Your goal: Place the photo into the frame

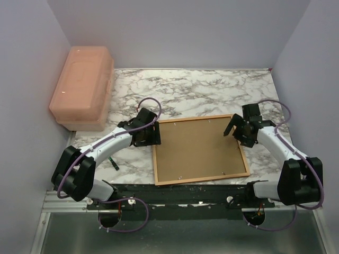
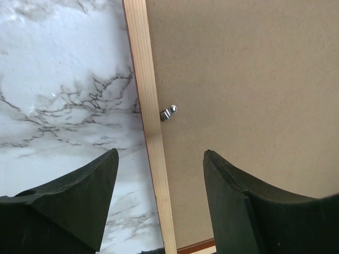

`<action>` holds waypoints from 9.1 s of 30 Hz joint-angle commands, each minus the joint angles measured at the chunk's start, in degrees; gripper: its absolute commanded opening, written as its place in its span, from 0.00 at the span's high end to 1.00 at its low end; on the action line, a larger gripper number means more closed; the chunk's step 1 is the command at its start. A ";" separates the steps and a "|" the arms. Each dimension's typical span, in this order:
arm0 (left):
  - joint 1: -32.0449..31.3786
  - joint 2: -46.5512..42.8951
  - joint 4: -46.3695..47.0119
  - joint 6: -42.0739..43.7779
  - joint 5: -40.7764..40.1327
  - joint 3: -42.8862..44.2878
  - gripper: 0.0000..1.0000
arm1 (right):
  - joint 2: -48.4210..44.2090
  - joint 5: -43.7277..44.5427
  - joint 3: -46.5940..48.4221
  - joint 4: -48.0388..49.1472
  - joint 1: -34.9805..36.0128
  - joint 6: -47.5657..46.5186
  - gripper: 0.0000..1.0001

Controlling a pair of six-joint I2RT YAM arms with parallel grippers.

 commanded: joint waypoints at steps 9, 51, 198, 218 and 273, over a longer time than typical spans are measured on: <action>0.05 -5.18 6.53 -4.44 13.51 -14.16 0.27 | 2.40 -4.12 -1.39 2.20 -13.97 -1.01 0.00; 12.48 -22.46 -8.89 5.25 -0.76 -5.68 0.15 | 1.18 -8.98 -14.09 4.84 15.53 9.58 0.00; -59.71 -25.44 -29.47 17.65 -40.85 10.61 0.67 | -22.61 -49.31 -2.64 35.44 40.28 -82.83 0.31; -59.70 -30.07 -25.48 19.48 -38.68 15.74 0.11 | -28.86 -51.12 -3.22 25.25 40.28 -68.87 0.99; -28.66 -36.35 -0.81 -16.06 -3.01 -5.91 0.01 | -28.06 18.77 -18.32 15.16 40.28 8.90 0.96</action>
